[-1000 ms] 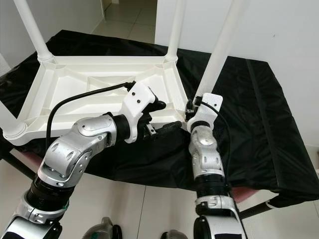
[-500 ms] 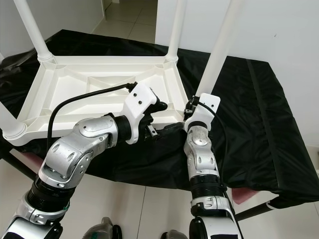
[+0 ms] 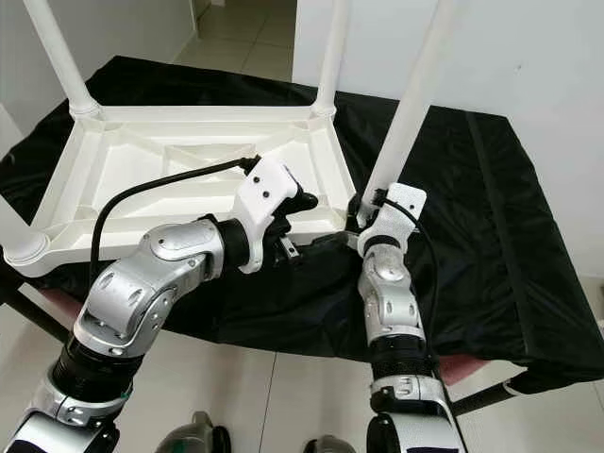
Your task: Building children table
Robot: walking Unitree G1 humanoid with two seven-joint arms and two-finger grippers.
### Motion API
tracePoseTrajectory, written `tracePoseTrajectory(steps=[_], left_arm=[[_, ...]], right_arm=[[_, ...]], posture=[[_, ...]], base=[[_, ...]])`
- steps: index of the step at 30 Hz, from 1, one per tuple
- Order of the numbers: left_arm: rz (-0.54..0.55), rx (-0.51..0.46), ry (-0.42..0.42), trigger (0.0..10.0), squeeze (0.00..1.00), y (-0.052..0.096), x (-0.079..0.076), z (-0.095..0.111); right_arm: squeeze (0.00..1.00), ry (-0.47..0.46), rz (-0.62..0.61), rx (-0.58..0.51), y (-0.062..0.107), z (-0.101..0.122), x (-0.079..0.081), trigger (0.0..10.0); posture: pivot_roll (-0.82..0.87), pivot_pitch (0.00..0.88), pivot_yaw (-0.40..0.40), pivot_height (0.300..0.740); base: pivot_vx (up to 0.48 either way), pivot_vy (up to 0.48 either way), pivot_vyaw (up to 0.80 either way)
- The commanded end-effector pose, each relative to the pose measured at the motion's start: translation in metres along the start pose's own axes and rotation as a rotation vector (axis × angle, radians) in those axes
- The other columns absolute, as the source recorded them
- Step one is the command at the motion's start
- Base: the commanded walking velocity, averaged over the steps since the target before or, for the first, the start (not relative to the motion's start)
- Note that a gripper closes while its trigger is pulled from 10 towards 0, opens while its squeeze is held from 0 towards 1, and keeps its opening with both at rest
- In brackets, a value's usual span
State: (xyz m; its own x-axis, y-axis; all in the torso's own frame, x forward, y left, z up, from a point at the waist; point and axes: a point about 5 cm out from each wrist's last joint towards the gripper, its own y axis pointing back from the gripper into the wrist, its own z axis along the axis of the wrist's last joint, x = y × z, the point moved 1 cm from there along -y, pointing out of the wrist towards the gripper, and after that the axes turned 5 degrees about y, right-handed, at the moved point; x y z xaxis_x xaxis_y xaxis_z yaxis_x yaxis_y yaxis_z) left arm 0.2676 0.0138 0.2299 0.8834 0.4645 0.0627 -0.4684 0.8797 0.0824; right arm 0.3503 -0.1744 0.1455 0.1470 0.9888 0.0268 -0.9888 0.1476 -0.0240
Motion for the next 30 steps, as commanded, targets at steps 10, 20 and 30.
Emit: tracePoseTrajectory(steps=[10, 20, 30], left_arm=[[0.039, -0.013, 0.001, 10.0, 0.0, -0.001, 0.002, 0.003], [0.045, -0.014, -0.002, 10.0, 0.0, 0.0, 0.003, 0.004], [0.045, -0.015, -0.004, 10.0, 0.0, 0.001, 0.004, 0.005]], right_arm=[[0.0, 0.068, 0.388, -0.003, -0.01, 0.004, 0.003, 10.0], [0.0, 0.158, 0.563, -0.07, -0.019, 0.022, -0.01, 10.0], [0.0, 0.221, 0.628, -0.013, -0.026, 0.015, -0.021, 10.0]], posture=[[0.06, 0.012, -0.036, 0.74], [0.06, 0.014, -0.033, 0.74], [0.06, 0.013, -0.032, 0.74]], base=[[0.0, 0.0, 0.0], [0.0, 0.0, 0.0], [0.0, 0.0, 0.0]])
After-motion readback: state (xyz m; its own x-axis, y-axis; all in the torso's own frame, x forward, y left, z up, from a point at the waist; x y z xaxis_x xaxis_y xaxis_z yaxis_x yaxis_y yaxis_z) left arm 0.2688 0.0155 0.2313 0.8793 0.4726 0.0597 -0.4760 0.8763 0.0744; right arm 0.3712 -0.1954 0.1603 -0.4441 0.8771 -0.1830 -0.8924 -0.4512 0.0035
